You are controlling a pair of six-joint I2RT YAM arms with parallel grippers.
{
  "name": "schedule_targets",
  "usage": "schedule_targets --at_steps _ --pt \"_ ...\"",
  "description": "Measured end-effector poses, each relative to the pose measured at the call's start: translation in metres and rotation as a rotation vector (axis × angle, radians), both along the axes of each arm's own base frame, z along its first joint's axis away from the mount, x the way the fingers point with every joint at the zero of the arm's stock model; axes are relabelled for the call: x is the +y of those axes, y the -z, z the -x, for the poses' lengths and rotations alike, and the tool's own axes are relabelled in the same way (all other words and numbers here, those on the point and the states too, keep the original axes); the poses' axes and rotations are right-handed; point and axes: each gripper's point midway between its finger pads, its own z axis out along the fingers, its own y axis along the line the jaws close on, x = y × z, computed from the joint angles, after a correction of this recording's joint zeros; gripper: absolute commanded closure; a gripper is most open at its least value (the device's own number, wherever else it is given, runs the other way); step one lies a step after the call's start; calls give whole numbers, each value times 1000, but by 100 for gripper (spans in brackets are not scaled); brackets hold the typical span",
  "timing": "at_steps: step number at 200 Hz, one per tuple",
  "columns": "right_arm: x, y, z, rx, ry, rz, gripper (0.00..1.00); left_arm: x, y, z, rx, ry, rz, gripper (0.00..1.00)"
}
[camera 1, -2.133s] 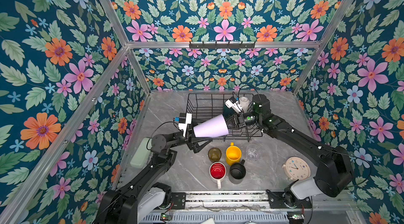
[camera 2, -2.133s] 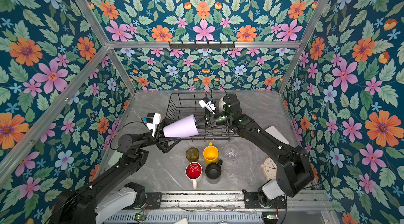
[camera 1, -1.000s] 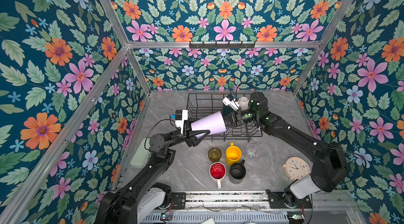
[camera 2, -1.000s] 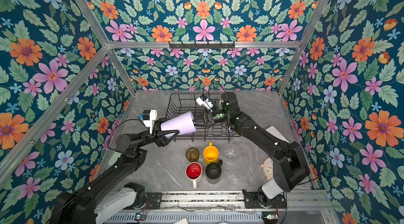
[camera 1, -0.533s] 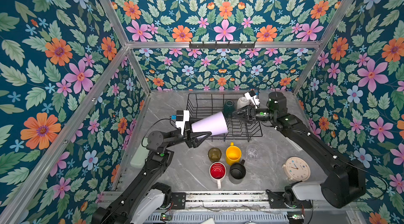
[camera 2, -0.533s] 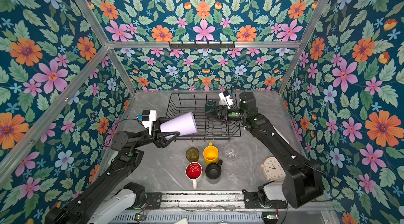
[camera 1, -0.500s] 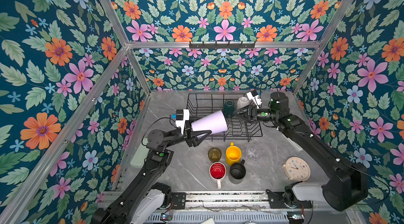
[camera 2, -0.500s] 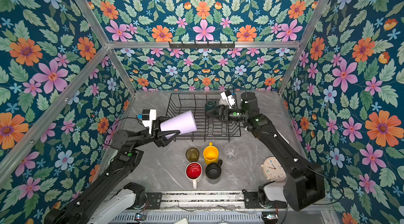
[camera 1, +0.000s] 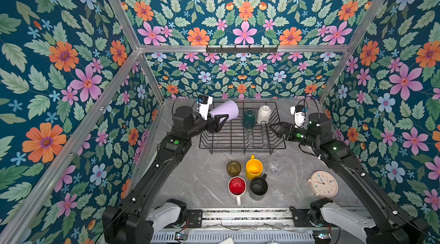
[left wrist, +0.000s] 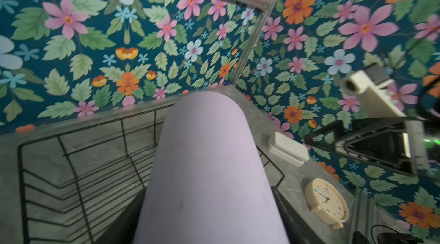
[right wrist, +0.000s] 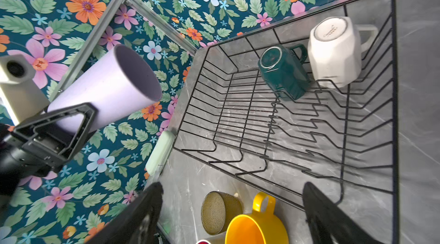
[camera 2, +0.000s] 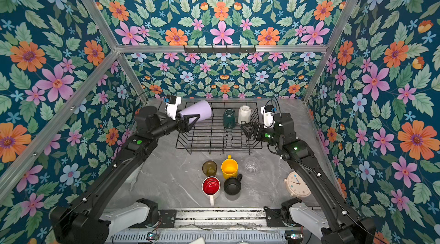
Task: Load the cups into the dish rack
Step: 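Carry the lavender cup with the left gripper while the right gripper withdraws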
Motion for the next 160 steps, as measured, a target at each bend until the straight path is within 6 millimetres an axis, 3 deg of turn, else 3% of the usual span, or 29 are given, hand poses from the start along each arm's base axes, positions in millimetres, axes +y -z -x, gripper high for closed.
schedule_targets --at_steps 37,86,160 --pt "-6 5 -1 -9 25 37 8 7 19 -45 114 -122 -149 100" --pt "-14 12 3 -9 50 77 7 13 54 -86 249 -216 -315 100" --pt "-19 23 7 1 53 114 7 19 108 -126 380 -290 -515 100"
